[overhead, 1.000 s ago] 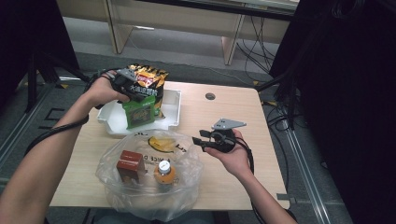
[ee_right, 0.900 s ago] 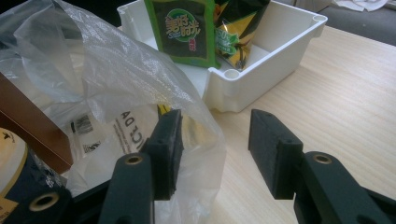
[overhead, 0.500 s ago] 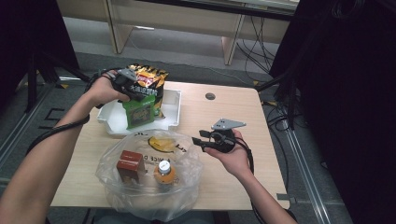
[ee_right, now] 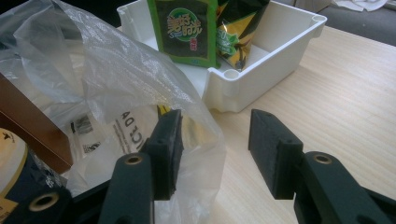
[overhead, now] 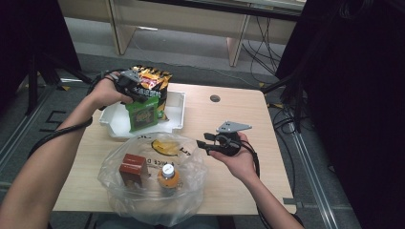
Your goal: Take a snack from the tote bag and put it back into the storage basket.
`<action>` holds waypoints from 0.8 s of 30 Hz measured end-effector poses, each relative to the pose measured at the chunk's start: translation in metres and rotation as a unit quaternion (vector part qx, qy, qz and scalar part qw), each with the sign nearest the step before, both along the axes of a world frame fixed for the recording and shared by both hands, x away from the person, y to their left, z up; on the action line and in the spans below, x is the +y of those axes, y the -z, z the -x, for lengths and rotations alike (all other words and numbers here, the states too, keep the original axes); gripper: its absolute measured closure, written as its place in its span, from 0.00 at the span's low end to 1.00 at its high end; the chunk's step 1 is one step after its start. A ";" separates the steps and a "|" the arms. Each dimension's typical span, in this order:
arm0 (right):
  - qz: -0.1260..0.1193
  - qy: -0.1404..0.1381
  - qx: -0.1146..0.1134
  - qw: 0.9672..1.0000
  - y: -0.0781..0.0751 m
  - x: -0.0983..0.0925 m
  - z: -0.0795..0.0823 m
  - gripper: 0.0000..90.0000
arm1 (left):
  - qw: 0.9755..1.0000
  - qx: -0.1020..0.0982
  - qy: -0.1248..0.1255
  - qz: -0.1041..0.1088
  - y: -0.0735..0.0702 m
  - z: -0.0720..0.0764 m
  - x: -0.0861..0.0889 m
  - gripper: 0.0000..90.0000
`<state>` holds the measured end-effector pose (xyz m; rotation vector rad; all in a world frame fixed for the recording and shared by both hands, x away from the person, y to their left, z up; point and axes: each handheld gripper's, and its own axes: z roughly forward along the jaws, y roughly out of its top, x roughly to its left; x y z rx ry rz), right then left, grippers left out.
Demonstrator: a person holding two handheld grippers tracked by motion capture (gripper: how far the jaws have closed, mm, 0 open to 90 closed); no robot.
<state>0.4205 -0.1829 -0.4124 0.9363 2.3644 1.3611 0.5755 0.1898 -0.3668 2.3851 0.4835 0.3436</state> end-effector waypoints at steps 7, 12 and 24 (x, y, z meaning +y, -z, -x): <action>0.000 0.001 0.000 1.000 0.000 -0.001 0.000 0.61 | 1.000 -0.011 -0.005 -0.007 -0.001 -0.001 -0.001 1.00; 0.001 -0.001 0.000 1.000 -0.001 -0.001 0.000 0.61 | 1.000 -0.015 -0.017 0.001 0.001 -0.001 -0.002 1.00; 0.003 -0.003 0.000 1.000 0.000 -0.001 0.000 0.61 | 0.999 -0.037 -0.028 -0.011 0.002 -0.001 -0.004 0.99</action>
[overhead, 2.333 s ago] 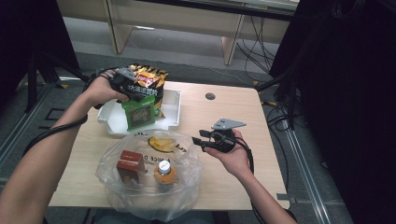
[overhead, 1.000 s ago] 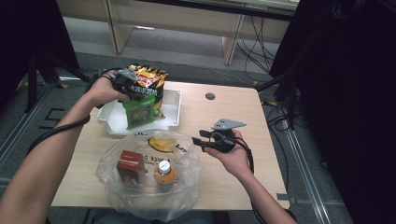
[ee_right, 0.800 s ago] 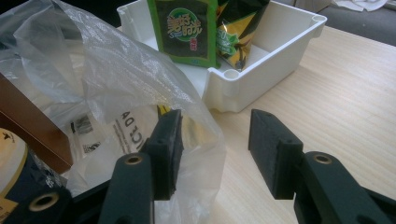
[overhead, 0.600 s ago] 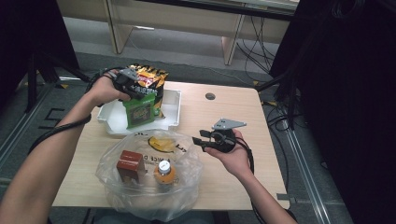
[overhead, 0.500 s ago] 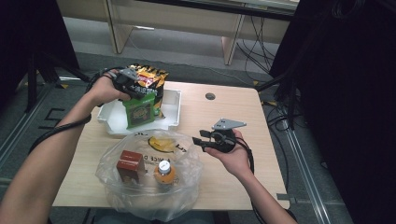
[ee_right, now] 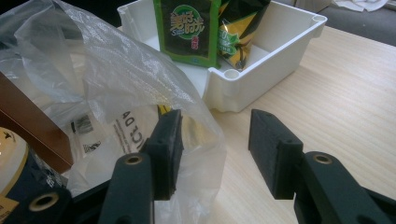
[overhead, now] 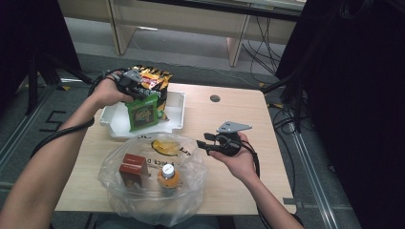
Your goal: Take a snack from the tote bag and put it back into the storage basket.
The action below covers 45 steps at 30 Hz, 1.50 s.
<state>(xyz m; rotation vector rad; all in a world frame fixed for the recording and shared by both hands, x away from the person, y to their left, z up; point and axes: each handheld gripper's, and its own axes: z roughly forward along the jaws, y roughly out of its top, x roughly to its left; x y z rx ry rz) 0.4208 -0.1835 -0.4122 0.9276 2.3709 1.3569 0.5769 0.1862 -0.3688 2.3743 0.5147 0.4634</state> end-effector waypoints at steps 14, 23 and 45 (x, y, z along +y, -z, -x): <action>-0.003 0.002 -0.004 1.000 0.001 0.001 0.000 0.61 | 1.000 -0.014 -0.007 -0.006 0.001 0.001 -0.002 0.98; -0.001 0.002 -0.006 1.000 0.001 0.001 0.000 0.61 | 1.000 -0.021 -0.012 -0.005 0.003 0.002 0.000 0.91; 0.002 -0.002 0.000 1.000 0.000 0.002 0.001 0.61 | 0.999 -0.023 -0.022 -0.010 0.007 0.007 0.002 0.84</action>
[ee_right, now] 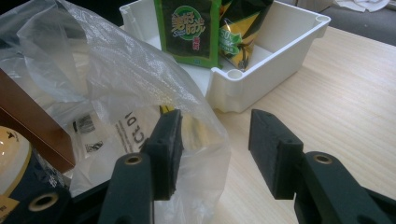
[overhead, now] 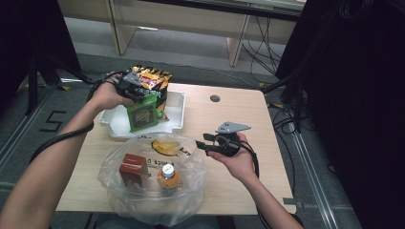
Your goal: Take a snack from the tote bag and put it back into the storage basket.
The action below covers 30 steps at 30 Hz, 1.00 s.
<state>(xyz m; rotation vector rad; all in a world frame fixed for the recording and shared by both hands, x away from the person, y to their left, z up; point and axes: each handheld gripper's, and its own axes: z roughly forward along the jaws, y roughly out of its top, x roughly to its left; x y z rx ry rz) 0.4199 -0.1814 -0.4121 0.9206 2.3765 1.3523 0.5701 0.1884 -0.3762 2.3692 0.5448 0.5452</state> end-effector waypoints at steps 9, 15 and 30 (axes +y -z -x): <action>-0.008 0.004 -0.001 1.000 0.002 0.003 0.001 0.61 | 1.000 -0.009 -0.005 -0.003 0.001 0.002 0.000 0.80; -0.001 -0.001 0.005 1.000 0.001 0.003 0.002 0.61 | 1.000 -0.012 -0.010 -0.001 0.002 0.003 0.002 0.79; 0.001 -0.003 0.000 1.000 0.002 0.002 0.000 0.61 | 1.000 -0.020 -0.014 0.004 0.000 0.006 0.004 0.70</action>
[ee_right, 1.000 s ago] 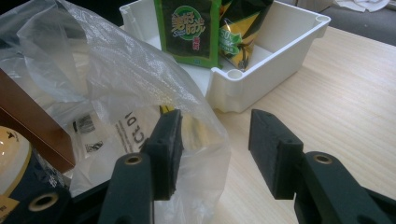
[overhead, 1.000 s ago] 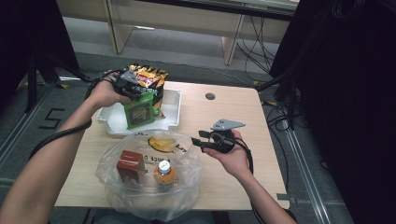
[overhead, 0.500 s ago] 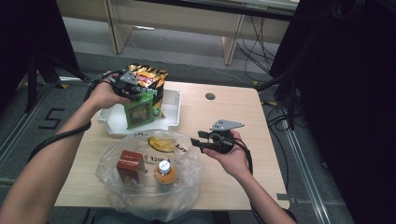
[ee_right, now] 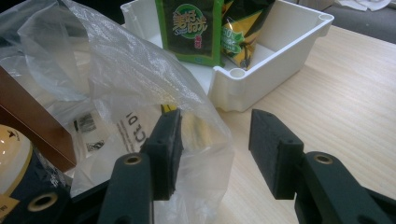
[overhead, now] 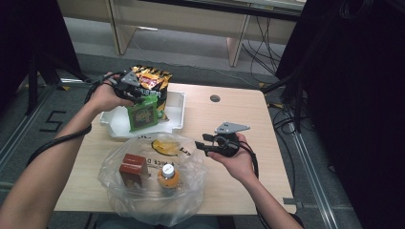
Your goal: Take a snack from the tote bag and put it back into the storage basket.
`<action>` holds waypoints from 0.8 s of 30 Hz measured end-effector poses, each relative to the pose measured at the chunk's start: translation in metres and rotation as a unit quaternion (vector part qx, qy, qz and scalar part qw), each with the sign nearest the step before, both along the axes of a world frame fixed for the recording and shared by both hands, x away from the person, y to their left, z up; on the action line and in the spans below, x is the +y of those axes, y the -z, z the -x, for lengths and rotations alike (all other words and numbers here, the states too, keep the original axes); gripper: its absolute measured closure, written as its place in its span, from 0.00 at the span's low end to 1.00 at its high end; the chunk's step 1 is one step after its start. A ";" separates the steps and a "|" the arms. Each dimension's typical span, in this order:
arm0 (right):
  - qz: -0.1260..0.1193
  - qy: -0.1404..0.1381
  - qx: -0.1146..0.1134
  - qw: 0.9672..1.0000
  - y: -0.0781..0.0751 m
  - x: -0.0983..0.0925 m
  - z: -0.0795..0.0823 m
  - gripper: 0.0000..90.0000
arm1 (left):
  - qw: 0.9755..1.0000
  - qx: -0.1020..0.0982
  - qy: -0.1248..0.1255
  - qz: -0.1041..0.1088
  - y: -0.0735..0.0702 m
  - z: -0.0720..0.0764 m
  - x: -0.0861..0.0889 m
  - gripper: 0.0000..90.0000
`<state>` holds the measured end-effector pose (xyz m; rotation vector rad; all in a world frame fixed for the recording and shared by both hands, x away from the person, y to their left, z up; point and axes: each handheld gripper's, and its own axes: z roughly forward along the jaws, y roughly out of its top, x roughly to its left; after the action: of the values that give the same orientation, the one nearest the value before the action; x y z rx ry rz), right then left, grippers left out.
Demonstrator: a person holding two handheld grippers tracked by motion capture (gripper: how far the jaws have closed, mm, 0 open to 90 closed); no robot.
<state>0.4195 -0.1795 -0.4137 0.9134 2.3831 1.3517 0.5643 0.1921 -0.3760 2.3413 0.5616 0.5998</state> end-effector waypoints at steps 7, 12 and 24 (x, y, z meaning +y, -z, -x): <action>-0.001 0.003 0.006 1.000 0.000 0.001 0.001 0.61 | 1.000 -0.002 0.000 0.004 0.000 0.002 -0.001 0.67; -0.003 0.004 0.003 1.000 0.002 0.002 0.001 0.61 | 1.000 -0.005 -0.001 0.002 -0.002 0.003 -0.001 0.66; -0.004 0.004 0.001 1.000 0.001 0.002 0.001 0.61 | 1.000 0.001 0.004 -0.004 0.004 0.005 -0.001 0.70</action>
<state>0.4188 -0.1770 -0.4151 0.9278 2.3743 1.3596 0.5593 0.1908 -0.3802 2.3509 0.5518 0.5966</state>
